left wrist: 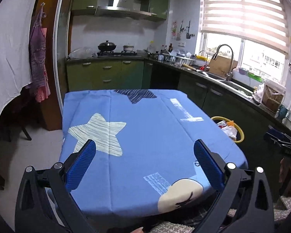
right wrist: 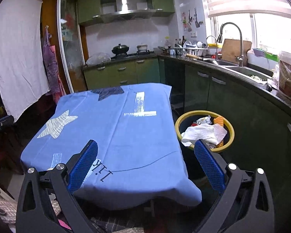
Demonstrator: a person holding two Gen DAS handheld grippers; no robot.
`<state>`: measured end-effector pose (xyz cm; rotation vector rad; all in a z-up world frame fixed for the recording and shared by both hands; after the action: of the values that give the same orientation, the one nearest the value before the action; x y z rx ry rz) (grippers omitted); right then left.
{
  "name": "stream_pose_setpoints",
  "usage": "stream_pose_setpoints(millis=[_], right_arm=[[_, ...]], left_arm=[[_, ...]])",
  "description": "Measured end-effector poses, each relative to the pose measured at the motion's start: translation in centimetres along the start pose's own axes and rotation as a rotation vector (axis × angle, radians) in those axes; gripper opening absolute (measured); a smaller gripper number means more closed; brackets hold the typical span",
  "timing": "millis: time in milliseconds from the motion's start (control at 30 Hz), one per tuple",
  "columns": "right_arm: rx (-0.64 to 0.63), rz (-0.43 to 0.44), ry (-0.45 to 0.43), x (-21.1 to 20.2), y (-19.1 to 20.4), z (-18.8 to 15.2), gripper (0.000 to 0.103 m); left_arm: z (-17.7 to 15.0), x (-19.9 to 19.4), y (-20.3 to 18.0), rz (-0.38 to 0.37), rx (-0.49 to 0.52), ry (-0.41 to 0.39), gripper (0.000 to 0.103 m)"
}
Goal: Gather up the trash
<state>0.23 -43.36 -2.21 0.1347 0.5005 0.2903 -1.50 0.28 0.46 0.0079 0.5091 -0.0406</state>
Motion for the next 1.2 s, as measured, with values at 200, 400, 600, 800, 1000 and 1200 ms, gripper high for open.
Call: stream_pose_setpoints(millis=[200,400,600,800,1000,1200], right_arm=[[-0.003,-0.001,-0.032,-0.75,-0.03,0.51,0.098],[-0.003,-0.001,-0.027,-0.81,-0.01,0.59,0.098],[-0.004,0.002,-0.029,-0.8,0.01,0.58,0.098],[-0.005,0.004,-0.025,-0.7,-0.02,0.61,0.098],[-0.005,0.003,-0.023,-0.65,-0.05,0.58,0.098],[-0.004,0.004,-0.023,-0.6,0.0,0.63,0.098]], left_arm=[[0.24,-0.78,-0.33,0.01,0.005,-0.021,0.096],[0.31,-0.44,-0.24,0.008,0.001,-0.013,0.096],[0.19,-0.08,-0.13,0.006,-0.003,0.002,0.096],[0.13,-0.01,-0.09,0.008,-0.004,0.0,0.096],[0.14,0.02,-0.2,0.007,0.001,-0.001,0.096],[0.21,0.07,-0.28,0.005,0.002,0.002,0.096]])
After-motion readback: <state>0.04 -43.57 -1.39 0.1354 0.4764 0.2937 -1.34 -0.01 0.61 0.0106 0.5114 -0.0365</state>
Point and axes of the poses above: each gripper's, at about its wrist camera, not at the fingertips, and x roughly the way its jaws point, y to its left, z to its top, the point moved 1 cm from there along x, roughly the way its jaws point, and after that the axes turned 9 degrees about z, right-handed, at the moved point
